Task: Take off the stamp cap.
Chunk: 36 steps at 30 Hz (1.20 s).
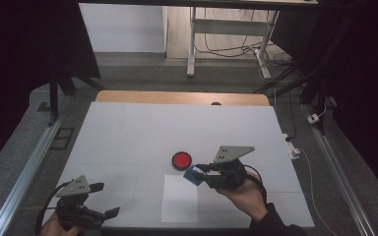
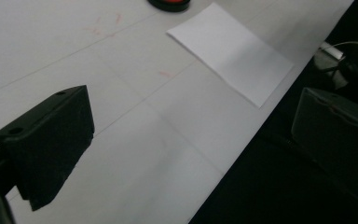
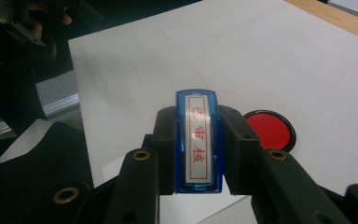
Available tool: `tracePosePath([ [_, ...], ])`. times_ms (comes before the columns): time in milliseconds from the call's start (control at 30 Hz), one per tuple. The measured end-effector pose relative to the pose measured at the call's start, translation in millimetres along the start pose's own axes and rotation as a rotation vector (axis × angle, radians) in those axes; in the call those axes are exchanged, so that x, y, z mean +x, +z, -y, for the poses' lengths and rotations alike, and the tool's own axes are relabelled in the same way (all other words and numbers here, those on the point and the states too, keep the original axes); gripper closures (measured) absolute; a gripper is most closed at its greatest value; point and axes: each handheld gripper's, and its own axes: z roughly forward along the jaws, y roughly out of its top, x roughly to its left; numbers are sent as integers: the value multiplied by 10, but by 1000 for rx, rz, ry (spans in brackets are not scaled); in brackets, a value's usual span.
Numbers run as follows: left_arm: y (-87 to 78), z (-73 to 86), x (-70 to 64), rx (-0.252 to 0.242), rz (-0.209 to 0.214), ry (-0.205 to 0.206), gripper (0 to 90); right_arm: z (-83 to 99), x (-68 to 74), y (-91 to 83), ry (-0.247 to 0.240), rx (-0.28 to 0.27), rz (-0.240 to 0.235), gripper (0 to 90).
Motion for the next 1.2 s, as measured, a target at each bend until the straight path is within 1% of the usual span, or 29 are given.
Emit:
tracePosePath([
  [67, 35, -37, -27, -20, 25, 7, 0, -6, 10, -2, -8, 1, -5, 701],
  [100, 56, -57, -40, -20, 35, 7, 0, -6, 10, -2, -8, 1, -5, 701],
  [200, 114, -118, -78, -24, 51, 28, 0, -21, 21, -26, -21, -7, -17, 700],
  [267, 150, -160, -90, -25, 61, 32, 0, -22, 21, -31, -21, -14, -25, 700],
  [367, 199, -221, -109, -15, 72, 51, 0, -28, 24, -50, -25, -18, -24, 700],
  [567, 297, -336, -161, 0, 73, 123, 0, -33, 23, -60, -35, -14, -25, 700],
  [667, 358, -398, -175, 14, 78, 147, 0, -39, 28, -67, -40, -12, -24, 700],
  [767, 415, -449, -179, 14, 98, 156, 0, -47, 30, -74, -44, -16, -31, 700],
  [900, 517, -536, -186, 32, 106, 176, 0, -49, 33, -73, -49, -19, -31, 701],
  [1000, 581, -593, -191, 31, 116, 201, 0, -53, 38, -72, -52, -19, -35, 700],
  [1100, 649, -657, -191, 27, 137, 211, 0, -56, 42, -77, -57, -18, -45, 701],
  [1200, 721, -714, -188, 44, 154, 252, 0, -61, 43, -84, -67, -21, -54, 701],
])
